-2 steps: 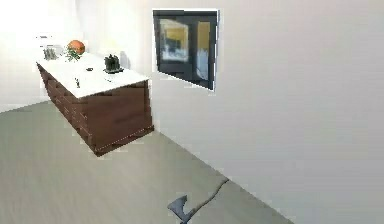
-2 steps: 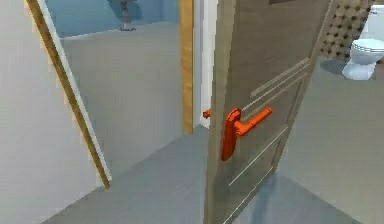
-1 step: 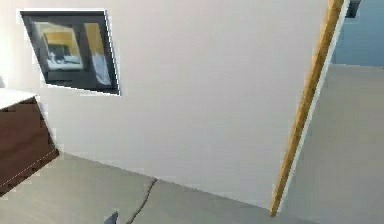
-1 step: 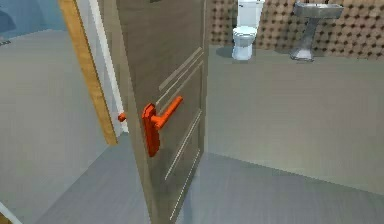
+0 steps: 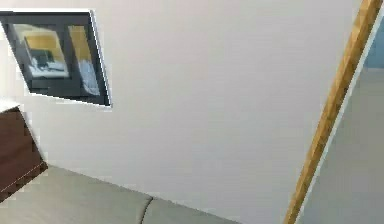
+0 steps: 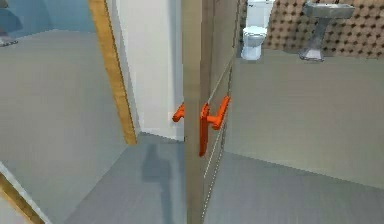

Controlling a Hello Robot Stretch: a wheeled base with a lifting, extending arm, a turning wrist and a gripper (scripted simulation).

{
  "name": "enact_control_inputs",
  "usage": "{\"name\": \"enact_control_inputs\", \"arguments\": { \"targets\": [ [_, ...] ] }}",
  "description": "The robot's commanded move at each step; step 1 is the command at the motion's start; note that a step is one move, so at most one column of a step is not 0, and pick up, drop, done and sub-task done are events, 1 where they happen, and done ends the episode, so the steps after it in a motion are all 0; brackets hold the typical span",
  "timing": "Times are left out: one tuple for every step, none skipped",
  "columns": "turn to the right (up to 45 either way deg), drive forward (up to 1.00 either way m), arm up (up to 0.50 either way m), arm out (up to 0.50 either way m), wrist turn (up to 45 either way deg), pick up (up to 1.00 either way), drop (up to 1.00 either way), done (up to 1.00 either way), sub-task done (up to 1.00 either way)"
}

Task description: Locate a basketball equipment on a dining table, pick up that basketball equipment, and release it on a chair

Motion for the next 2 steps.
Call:
{"name": "enact_control_inputs", "arguments": {
  "targets": [
    [45.0,0.00,0.00,0.00,0.0,0.00,0.00,0.00,0.00],
    [6.0,0.00,0.00,0.00,0.0,0.00,0.00,0.00,0.00]
  ]
}}
